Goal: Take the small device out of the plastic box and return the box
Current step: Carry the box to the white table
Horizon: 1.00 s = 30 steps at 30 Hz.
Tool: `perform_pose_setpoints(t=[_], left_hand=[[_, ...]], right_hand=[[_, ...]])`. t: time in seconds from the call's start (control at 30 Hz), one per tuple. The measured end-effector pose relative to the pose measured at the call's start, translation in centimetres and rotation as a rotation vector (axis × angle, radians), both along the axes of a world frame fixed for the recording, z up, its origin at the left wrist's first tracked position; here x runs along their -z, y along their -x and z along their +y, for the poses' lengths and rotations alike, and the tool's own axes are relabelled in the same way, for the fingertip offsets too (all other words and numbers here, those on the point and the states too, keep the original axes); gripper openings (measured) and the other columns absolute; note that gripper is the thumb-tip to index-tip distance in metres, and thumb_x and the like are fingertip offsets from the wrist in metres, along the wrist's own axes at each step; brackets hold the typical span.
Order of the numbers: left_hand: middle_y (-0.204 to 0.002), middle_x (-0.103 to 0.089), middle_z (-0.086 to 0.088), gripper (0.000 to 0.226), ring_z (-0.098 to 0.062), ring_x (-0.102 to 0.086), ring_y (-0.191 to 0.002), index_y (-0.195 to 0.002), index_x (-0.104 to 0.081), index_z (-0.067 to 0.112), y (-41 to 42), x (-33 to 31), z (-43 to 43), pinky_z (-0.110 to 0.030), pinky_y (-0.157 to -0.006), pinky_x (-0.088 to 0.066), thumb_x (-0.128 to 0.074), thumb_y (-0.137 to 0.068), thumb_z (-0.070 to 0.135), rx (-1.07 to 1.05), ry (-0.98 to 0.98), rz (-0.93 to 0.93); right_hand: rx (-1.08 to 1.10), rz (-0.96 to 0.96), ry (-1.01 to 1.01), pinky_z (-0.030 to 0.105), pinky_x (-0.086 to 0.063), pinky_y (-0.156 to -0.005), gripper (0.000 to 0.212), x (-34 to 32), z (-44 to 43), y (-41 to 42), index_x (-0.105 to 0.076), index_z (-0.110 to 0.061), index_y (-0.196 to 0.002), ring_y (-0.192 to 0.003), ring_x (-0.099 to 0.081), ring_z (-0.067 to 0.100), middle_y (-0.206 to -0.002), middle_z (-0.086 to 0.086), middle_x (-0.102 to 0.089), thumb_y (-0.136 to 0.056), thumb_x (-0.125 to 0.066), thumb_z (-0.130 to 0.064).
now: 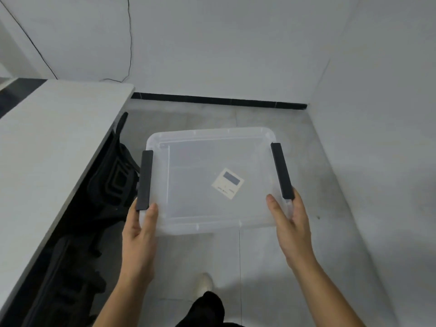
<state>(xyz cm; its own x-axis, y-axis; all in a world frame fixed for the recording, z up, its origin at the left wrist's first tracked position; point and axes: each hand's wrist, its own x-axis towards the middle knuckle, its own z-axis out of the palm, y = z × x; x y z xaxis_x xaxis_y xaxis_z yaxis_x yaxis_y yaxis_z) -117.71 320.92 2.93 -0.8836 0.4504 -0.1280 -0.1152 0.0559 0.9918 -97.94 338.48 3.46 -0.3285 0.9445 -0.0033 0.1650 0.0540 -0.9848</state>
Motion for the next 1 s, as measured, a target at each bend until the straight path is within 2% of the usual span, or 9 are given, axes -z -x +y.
perform_pose_setpoints(t=[0.2,0.33,0.47,0.57,0.67,0.73,0.8,0.87,1.0], left_hand=[[-0.124,-0.068,0.015,0.036,0.008,-0.063,-0.111,-0.138,-0.055,0.035,12.4,-3.1,14.2,-0.013,-0.090,-0.046,-0.050,-0.103,0.033,0.061,0.006,0.047],[-0.129,-0.067,0.012,0.037,0.003,-0.060,-0.120,-0.139,-0.056,0.033,19.6,-2.6,23.0,-0.023,-0.099,-0.043,-0.051,-0.103,0.035,0.100,0.031,0.064],[-0.125,-0.067,0.011,0.038,0.011,-0.059,-0.112,-0.139,-0.057,0.029,27.6,-0.8,32.6,-0.020,-0.101,-0.043,-0.052,-0.102,0.034,0.068,0.065,0.077],[-0.126,-0.066,0.015,0.036,0.015,-0.058,-0.110,-0.138,-0.057,0.031,34.2,-0.2,39.6,-0.010,-0.091,-0.042,-0.052,-0.102,0.035,0.027,0.107,0.079],[-0.130,-0.065,0.012,0.040,0.000,-0.058,-0.121,-0.140,-0.056,0.034,40.6,-1.2,45.3,-0.026,-0.104,-0.042,-0.053,-0.101,0.039,-0.074,0.114,0.048],[-0.131,-0.064,0.010,0.041,-0.008,-0.057,-0.123,-0.141,-0.055,0.033,44.9,-1.9,48.6,-0.028,-0.102,-0.043,-0.052,-0.101,0.039,-0.153,0.119,0.033],[-0.129,-0.063,0.013,0.040,-0.006,-0.056,-0.123,-0.140,-0.055,0.035,48.7,-2.2,51.0,-0.024,-0.096,-0.042,-0.051,-0.101,0.040,-0.218,0.107,0.017],[-0.130,-0.064,0.014,0.038,-0.006,-0.057,-0.124,-0.138,-0.056,0.037,52.6,-2.1,52.8,-0.029,-0.101,-0.042,-0.050,-0.101,0.042,-0.274,0.097,0.009],[-0.131,-0.064,0.016,0.038,0.009,-0.058,-0.116,-0.140,-0.055,0.035,61.6,-0.4,56.8,-0.020,-0.097,-0.042,-0.050,-0.102,0.038,-0.391,0.081,-0.007]], right_hand=[[0.062,-0.003,-0.002,-0.006,-0.033,-0.080,0.047,-2.8,13.3,11.6,-0.045,-0.040,-0.134,-0.103,-0.045,-0.031,-0.119,-0.038,-0.050,-0.091,-0.063,-0.036],[0.119,-0.028,0.037,0.020,-0.033,-0.096,0.056,-2.1,21.4,18.6,-0.041,-0.037,-0.142,-0.108,-0.045,-0.014,-0.120,-0.034,-0.047,-0.090,-0.060,-0.044],[0.122,-0.026,0.062,0.028,-0.033,-0.105,0.058,0.6,30.9,26.8,-0.042,-0.037,-0.143,-0.121,-0.045,-0.003,-0.130,-0.025,-0.050,-0.089,-0.061,-0.048],[0.080,-0.007,0.094,0.027,-0.031,-0.102,0.056,1.4,38.7,34.0,-0.042,-0.036,-0.143,-0.124,-0.043,0.000,-0.132,-0.022,-0.049,-0.090,-0.060,-0.045],[-0.028,-0.006,0.100,0.019,-0.031,-0.096,0.051,0.2,45.9,41.7,-0.042,-0.038,-0.138,-0.109,-0.046,-0.018,-0.123,-0.031,-0.050,-0.090,-0.060,-0.043],[-0.103,-0.015,0.083,0.012,-0.032,-0.090,0.050,-0.9,50.5,47.3,-0.041,-0.042,-0.136,-0.102,-0.045,-0.025,-0.117,-0.037,-0.047,-0.090,-0.060,-0.043],[-0.175,-0.024,0.080,0.002,-0.032,-0.082,0.049,-1.7,54.3,52.6,-0.040,-0.043,-0.136,-0.099,-0.044,-0.030,-0.116,-0.038,-0.046,-0.091,-0.060,-0.042],[-0.255,-0.031,0.073,-0.005,-0.034,-0.075,0.047,-2.1,57.5,58.1,-0.042,-0.043,-0.135,-0.096,-0.041,-0.036,-0.116,-0.039,-0.047,-0.092,-0.060,-0.041],[-0.364,-0.045,0.062,-0.002,-0.037,-0.079,0.047,-1.0,62.9,69.5,-0.046,-0.041,-0.135,-0.106,-0.048,-0.026,-0.118,-0.037,-0.054,-0.091,-0.063,-0.039]])
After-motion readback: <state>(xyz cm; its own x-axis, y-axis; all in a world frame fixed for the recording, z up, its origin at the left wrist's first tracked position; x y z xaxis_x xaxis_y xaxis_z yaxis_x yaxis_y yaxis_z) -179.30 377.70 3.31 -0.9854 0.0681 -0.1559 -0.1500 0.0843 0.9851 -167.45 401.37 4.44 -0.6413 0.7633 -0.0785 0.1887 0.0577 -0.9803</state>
